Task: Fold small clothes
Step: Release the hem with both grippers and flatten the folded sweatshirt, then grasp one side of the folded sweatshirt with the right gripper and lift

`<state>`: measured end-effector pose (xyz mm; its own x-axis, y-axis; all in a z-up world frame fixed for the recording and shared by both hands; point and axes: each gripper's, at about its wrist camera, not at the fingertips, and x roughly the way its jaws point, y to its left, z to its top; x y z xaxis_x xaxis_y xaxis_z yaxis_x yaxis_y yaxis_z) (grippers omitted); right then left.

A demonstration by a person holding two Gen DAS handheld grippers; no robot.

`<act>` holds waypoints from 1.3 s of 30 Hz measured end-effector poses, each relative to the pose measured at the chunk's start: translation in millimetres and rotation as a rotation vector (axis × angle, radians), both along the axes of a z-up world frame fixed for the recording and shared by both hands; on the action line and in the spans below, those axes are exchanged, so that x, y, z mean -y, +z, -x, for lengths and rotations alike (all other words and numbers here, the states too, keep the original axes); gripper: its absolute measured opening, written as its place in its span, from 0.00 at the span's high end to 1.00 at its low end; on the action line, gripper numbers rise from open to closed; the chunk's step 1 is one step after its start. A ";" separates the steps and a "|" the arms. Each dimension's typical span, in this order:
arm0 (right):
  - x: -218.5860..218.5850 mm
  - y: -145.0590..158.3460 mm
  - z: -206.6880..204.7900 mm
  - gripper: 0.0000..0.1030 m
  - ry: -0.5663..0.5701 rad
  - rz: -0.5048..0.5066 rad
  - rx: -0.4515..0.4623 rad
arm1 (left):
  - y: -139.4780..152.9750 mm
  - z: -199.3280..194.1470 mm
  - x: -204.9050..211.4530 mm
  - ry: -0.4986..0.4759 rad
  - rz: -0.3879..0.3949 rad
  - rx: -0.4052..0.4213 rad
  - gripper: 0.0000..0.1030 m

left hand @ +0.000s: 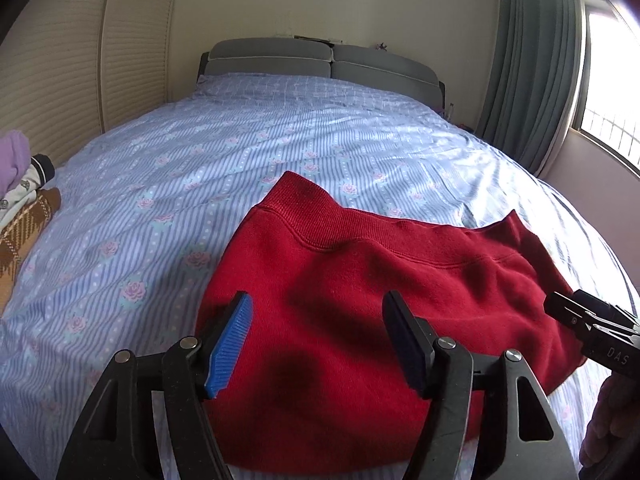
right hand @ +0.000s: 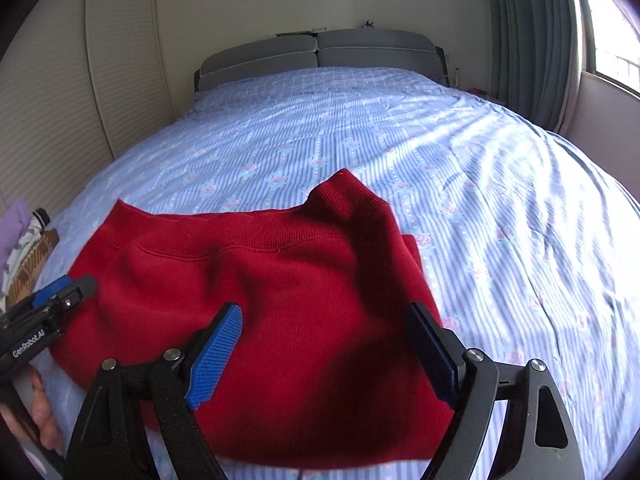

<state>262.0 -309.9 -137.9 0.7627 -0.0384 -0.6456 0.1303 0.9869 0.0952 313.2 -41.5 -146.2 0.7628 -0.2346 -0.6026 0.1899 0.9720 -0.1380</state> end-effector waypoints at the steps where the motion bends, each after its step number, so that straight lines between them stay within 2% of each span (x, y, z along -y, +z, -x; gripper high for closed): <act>1: 0.7 0.4 7.9 0.19 -0.003 -0.007 0.005 | 0.3 6.7 -1.5 0.002 0.002 0.001 0.33; 4: 0.4 -7.3 21.7 0.19 -0.005 0.014 -0.016 | -6.1 19.2 -6.4 0.003 0.004 -0.014 0.33; 8: 3.3 -33.1 19.4 0.15 0.024 -0.012 -0.112 | -24.8 16.1 -6.7 0.012 -0.017 -0.060 0.33; 12: 7.6 -28.1 14.9 0.13 0.024 -0.033 -0.124 | -25.7 15.0 -1.5 0.021 -0.047 -0.060 0.33; 17: 24.0 -6.8 38.3 0.13 -0.032 -0.128 -0.054 | -4.8 28.9 -5.0 0.036 0.008 -0.053 0.32; 22: 37.4 -4.4 67.9 0.13 -0.092 -0.202 -0.001 | 10.1 54.5 -0.5 0.043 -0.012 -0.028 0.28; 28: 45.1 -19.5 85.8 0.13 -0.118 -0.300 0.001 | 15.3 75.8 8.3 0.049 -0.049 -0.017 0.28; 39: 57.8 -53.7 68.6 0.13 -0.142 -0.541 0.001 | 16.8 80.0 17.4 0.064 -0.063 -0.013 0.28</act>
<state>193.4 -367.7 -191.6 0.7751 0.1952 -0.6009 0.2583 0.7701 0.5833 233.2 -58.9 -129.4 0.7673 -0.1469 -0.6243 0.1258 0.9890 -0.0781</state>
